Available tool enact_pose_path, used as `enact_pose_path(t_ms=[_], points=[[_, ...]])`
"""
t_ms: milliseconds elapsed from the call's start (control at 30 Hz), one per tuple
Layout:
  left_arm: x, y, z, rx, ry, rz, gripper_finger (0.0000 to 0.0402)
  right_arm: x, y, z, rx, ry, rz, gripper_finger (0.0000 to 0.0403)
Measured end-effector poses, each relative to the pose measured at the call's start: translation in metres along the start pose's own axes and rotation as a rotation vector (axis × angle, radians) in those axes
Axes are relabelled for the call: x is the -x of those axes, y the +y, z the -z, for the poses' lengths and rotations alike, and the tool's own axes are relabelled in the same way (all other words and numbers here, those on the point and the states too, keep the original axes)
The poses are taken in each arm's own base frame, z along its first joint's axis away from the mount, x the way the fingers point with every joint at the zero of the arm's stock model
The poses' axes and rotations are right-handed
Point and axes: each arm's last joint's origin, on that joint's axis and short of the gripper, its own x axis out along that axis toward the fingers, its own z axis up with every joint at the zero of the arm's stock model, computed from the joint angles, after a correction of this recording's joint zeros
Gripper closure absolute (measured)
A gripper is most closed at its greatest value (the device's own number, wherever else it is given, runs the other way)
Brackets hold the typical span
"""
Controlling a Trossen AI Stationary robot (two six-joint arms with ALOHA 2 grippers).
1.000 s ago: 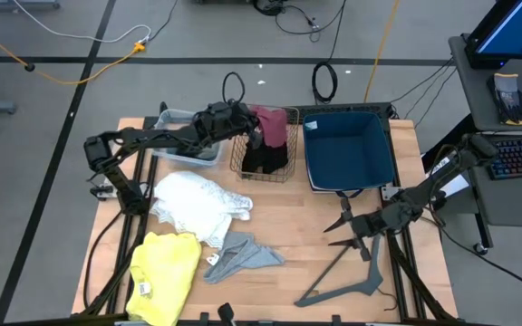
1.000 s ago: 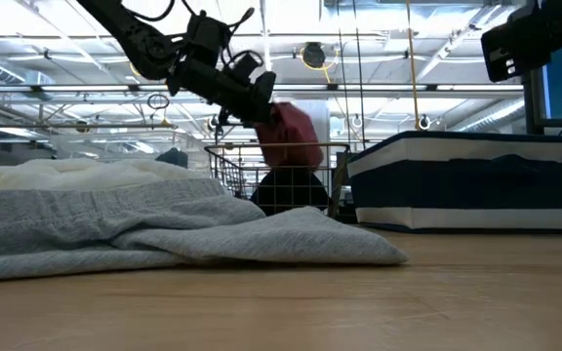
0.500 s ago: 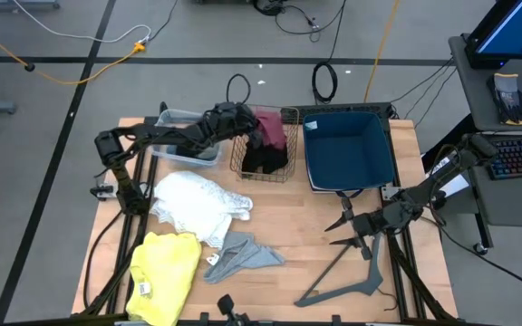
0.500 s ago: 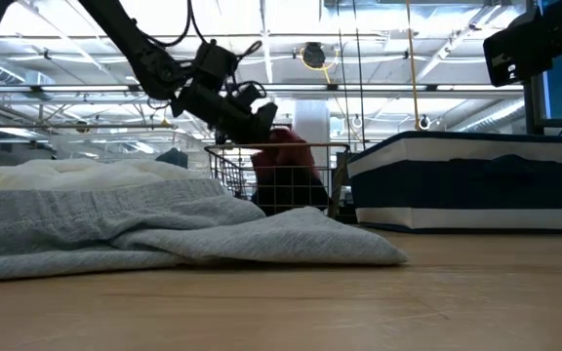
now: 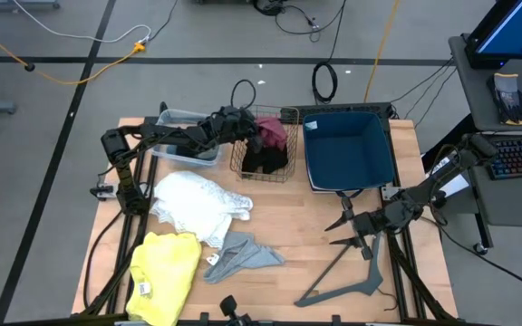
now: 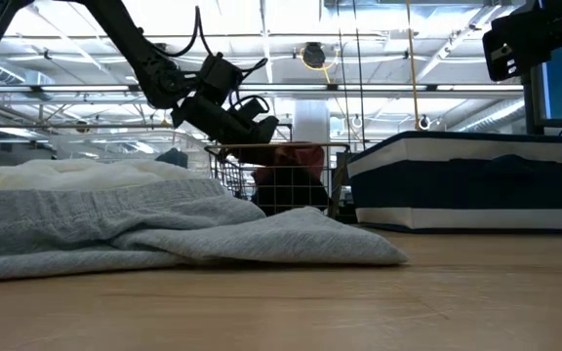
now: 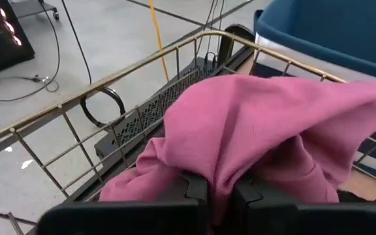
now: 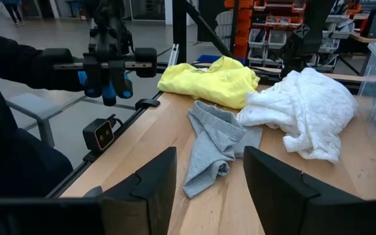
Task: Pick & Place Cloths
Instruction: Put the pink underwear into the wire basket, then put the gray underwear into the wire basket
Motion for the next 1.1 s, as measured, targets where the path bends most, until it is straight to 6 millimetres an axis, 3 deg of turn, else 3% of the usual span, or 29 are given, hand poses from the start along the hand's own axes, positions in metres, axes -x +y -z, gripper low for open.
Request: enact_pose_path(t_ms=[133,333,667,900,1100], points=[[0.000,-0.003,0.005,-0.005,0.048,0.004,0.0352,0.000,0.000,0.000,-0.006,-0.002,0.000,0.0234],[0.001,-0.009,0.006,-0.023,0.062,0.036,0.0257,0.000,0.000,0.000,-0.007,-0.002,0.000,0.0234],[0.030,-0.014,-0.030,-0.026,-0.050,0.076,0.0116,0.000,0.000,0.000,-0.008,-0.003,-0.001,0.0234],[0.064,-0.025,-0.056,-0.047,-0.102,0.106,0.0072,0.000,0.000,0.000,-0.008,-0.003,0.000,0.0234],[0.091,-0.059,-0.062,-0.126,-0.084,0.200,0.0066,0.000,0.000,0.000,-0.008,-0.002,0.001,0.0234]])
